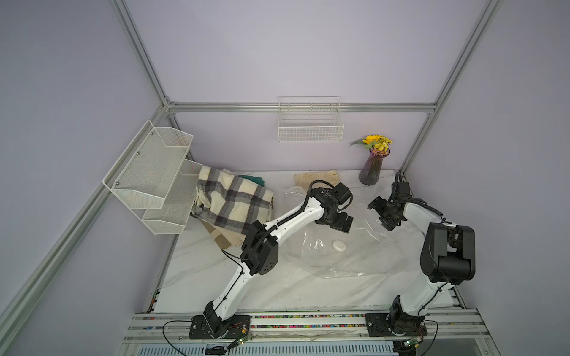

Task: Take the scarf out of the vacuum bag
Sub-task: Adjust the vacuum bag at the center of the board.

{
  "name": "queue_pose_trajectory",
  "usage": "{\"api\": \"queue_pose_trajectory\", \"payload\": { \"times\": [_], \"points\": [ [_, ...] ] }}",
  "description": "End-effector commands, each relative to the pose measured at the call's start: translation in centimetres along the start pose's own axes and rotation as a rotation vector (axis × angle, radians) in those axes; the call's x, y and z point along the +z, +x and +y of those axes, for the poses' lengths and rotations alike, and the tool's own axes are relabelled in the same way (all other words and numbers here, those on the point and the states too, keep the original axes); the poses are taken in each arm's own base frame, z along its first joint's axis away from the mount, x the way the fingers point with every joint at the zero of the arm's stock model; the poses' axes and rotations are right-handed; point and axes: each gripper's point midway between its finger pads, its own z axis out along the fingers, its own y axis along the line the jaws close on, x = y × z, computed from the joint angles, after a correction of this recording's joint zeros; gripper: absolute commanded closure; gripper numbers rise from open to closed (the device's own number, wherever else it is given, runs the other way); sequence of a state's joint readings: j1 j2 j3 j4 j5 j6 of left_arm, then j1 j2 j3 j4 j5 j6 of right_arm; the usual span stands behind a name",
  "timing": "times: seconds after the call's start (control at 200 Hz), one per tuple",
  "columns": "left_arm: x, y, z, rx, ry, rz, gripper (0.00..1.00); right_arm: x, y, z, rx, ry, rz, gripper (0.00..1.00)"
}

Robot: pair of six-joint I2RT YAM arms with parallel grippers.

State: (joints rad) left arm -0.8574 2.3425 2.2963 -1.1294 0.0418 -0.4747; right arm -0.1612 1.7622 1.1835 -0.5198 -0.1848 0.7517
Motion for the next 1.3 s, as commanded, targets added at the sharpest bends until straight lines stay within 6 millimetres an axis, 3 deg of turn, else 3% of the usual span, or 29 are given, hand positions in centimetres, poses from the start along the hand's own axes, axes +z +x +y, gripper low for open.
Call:
{"api": "queue_pose_trajectory", "payload": {
  "times": [0.0, 0.275, 0.47, 0.62, 0.735, 0.895, 1.045, 1.155, 1.295],
  "points": [
    [-1.4, -0.5, 4.0, -0.013, -0.123, -0.007, 0.0, 1.6, 0.2, -1.7, 0.085, 0.036, 0.033, 0.03],
    [0.3, 2.3, 11.1, -0.12, -0.196, 0.086, 0.0, 3.2, 0.4, -3.3, 0.14, 0.066, 0.069, 0.03],
    [0.7, 5.4, 13.5, -0.162, -0.186, 0.121, 0.0, 3.2, -0.2, -3.5, 0.155, 0.079, 0.05, 0.03],
    [-0.5, 7.1, 12.6, -0.153, -0.153, 0.115, 0.0, 2.5, -0.7, -2.8, 0.105, 0.05, 0.031, 0.03],
    [-3.0, 7.1, 10.9, -0.116, -0.123, 0.052, 0.0, 0.6, -1.5, -1.7, 0.04, 0.01, -0.032, 0.03],
    [-5.7, 8.2, 6.4, -0.014, -0.016, 0.028, 0.0, -2.0, -3.3, -0.5, -0.04, 0.024, -0.129, 0.03],
    [-6.4, 11.3, 2.6, 0.084, 0.057, 0.092, 0.0, -3.1, -4.0, 0.5, -0.065, 0.024, -0.162, 0.03],
    [-7.0, 13.6, 2.6, 0.104, 0.012, 0.155, 0.0, -3.7, -4.0, 1.2, -0.079, 0.015, -0.172, 0.03],
    [-10.1, 13.6, 3.9, 0.122, -0.079, 0.046, 0.0, -3.9, -3.6, 1.6, -0.096, 0.009, -0.171, 0.03]
  ]
}}
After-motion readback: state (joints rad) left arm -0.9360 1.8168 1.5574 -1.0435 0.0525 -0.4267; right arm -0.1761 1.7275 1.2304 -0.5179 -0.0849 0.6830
